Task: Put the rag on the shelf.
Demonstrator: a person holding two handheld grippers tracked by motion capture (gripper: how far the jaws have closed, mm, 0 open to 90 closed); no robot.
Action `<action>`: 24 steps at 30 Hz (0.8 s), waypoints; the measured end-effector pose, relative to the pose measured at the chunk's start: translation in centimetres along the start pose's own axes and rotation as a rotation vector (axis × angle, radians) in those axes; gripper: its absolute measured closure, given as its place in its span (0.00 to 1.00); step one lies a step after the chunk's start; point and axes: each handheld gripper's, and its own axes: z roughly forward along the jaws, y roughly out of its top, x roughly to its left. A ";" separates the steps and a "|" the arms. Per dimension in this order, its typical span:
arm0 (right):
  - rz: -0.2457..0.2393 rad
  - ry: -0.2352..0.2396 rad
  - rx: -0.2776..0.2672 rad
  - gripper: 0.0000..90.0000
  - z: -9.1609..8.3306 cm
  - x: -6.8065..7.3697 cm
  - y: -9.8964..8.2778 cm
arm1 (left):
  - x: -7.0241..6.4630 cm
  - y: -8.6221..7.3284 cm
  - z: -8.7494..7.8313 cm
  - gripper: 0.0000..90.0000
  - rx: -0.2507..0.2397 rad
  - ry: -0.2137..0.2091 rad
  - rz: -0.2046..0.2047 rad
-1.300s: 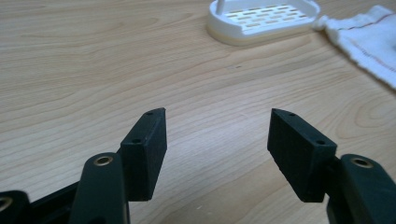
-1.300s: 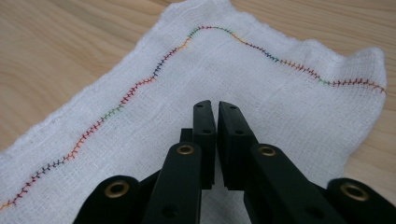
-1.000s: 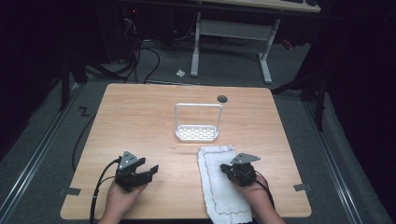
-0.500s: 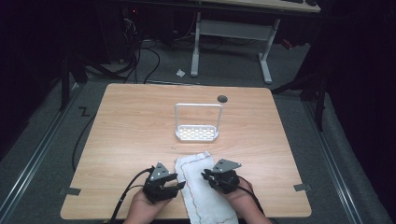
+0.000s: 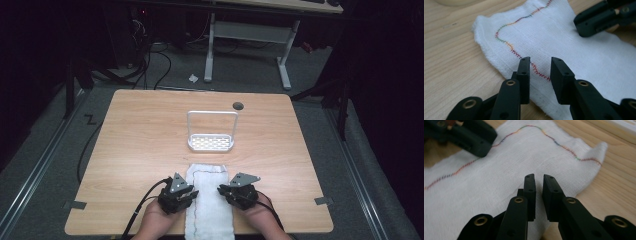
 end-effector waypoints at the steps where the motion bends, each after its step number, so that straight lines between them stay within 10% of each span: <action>1: -0.013 0.003 0.004 0.90 0.0 0.2 0.0 | 0.1 -0.1 -0.1 0.76 0.004 -0.019 -0.006; 4: -0.014 0.025 0.011 0.89 -0.2 0.1 0.0 | 0.0 -0.3 -0.6 0.70 0.009 -0.044 0.006; 11: 0.024 -0.043 -0.102 0.83 -2.0 -1.4 0.0 | 2.9 1.1 -1.5 0.48 -0.126 0.091 -0.084; 17: 0.037 -0.082 -0.134 0.74 -2.0 -1.9 -0.5 | 5.5 2.7 1.2 0.51 -0.063 0.082 -0.149; 24: 0.053 -0.117 -0.194 0.70 -2.4 -2.6 -0.8 | 5.6 3.1 2.5 0.54 -0.017 0.121 -0.121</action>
